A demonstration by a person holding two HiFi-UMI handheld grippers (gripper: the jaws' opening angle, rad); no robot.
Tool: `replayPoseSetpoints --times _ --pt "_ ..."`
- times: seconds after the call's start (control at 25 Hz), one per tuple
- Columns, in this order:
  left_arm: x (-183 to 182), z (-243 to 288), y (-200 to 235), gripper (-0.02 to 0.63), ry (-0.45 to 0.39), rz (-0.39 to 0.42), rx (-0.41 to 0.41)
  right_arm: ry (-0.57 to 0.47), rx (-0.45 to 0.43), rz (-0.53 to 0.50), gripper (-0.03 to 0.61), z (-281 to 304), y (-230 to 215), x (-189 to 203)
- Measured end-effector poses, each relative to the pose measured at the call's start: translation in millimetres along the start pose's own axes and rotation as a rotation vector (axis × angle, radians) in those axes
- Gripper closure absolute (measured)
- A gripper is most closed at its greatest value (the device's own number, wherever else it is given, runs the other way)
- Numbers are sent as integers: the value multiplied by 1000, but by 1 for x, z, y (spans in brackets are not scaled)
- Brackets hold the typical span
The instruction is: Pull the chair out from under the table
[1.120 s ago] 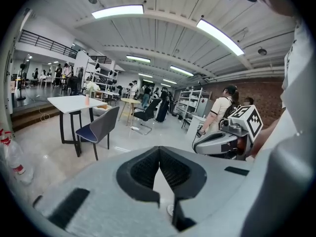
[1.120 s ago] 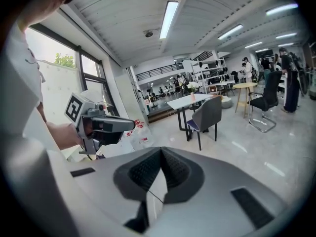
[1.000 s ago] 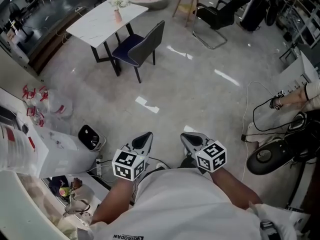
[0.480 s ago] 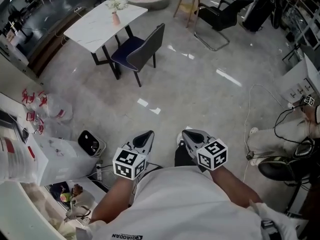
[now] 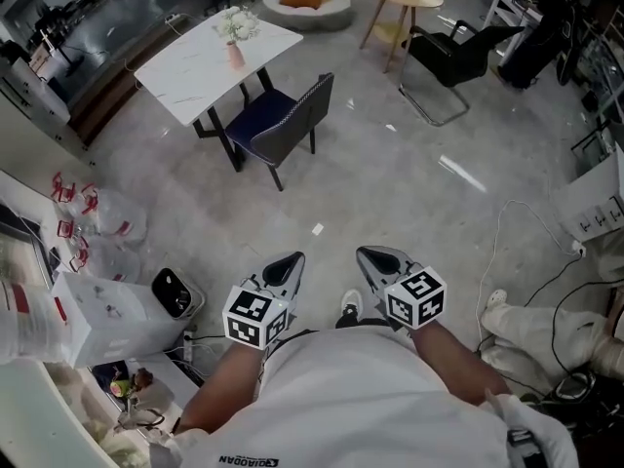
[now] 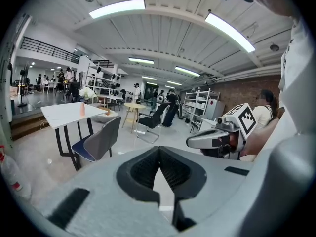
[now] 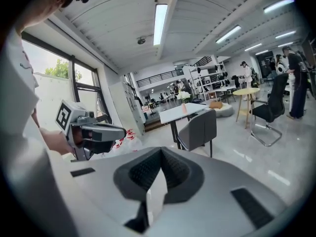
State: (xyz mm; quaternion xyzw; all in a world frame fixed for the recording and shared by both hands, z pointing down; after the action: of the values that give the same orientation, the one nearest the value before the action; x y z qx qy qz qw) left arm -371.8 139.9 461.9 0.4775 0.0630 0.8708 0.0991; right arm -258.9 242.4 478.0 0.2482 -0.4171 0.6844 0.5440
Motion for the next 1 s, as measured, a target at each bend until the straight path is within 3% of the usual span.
replayPoseSetpoints --times 0.28,0.56,1.0 --pt "-29 61 10 606 36 -17 -40 10 -54 -2 574 14 -67 -23" --pt "-51 108 3 606 80 -13 -50 26 -51 58 574 7 -132 -25" --pt "-90 157 -5 606 88 37 -3 -2 -17 99 574 -7 -176 -29"
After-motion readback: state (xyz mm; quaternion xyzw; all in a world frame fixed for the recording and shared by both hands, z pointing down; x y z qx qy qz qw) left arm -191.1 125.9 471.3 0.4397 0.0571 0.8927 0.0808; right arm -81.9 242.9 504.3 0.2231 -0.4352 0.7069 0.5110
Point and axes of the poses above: the fingertips, and each gripper's own axes: z forward along the fingers, y to its left, x out of its underside, the point moved 3 cm from there along -z, backward along the fingers, and after that the axes turned 9 degrees about y, right-handed, at the moved point
